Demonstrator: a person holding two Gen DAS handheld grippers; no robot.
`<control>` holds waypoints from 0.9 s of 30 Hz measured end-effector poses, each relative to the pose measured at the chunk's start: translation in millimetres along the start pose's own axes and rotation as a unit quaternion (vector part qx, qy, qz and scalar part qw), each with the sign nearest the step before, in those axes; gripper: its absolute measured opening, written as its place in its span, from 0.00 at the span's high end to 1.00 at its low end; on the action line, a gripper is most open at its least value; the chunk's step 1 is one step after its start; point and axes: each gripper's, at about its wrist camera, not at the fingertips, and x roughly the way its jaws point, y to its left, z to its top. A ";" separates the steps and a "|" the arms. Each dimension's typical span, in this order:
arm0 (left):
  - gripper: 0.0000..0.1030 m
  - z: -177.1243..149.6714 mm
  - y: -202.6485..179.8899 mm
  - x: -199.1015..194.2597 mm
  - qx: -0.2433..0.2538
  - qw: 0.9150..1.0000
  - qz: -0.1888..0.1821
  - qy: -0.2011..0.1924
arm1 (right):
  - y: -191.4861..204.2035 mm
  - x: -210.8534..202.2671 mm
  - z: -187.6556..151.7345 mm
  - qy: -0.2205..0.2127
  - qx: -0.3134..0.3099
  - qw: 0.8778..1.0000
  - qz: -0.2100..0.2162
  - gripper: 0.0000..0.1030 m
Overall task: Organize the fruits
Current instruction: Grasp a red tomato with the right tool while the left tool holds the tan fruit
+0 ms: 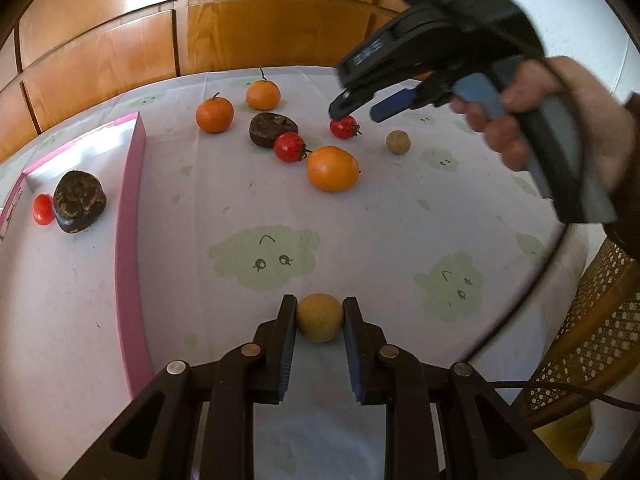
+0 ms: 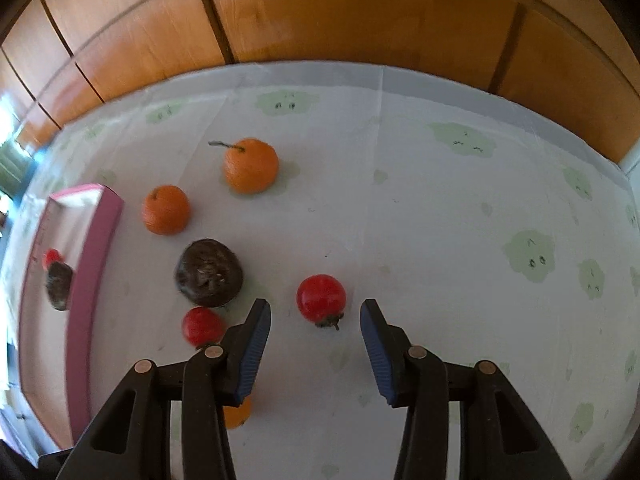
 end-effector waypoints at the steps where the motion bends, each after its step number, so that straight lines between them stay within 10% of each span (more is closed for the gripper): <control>1: 0.78 0.1 0.8 0.1 -0.001 1.000 -0.001 0.000 | 0.2 2.9 0.9 0.001 -0.003 1.000 -0.006 0.54; 5: 0.78 -0.2 1.5 0.4 -0.001 1.000 -0.002 -0.001 | 2.3 12.3 0.1 0.007 -0.018 1.000 -0.022 0.74; 27: 0.78 0.1 1.4 -4.8 -0.007 1.000 -0.001 -0.003 | -2.4 -16.8 -80.8 0.020 -0.009 1.000 0.009 0.74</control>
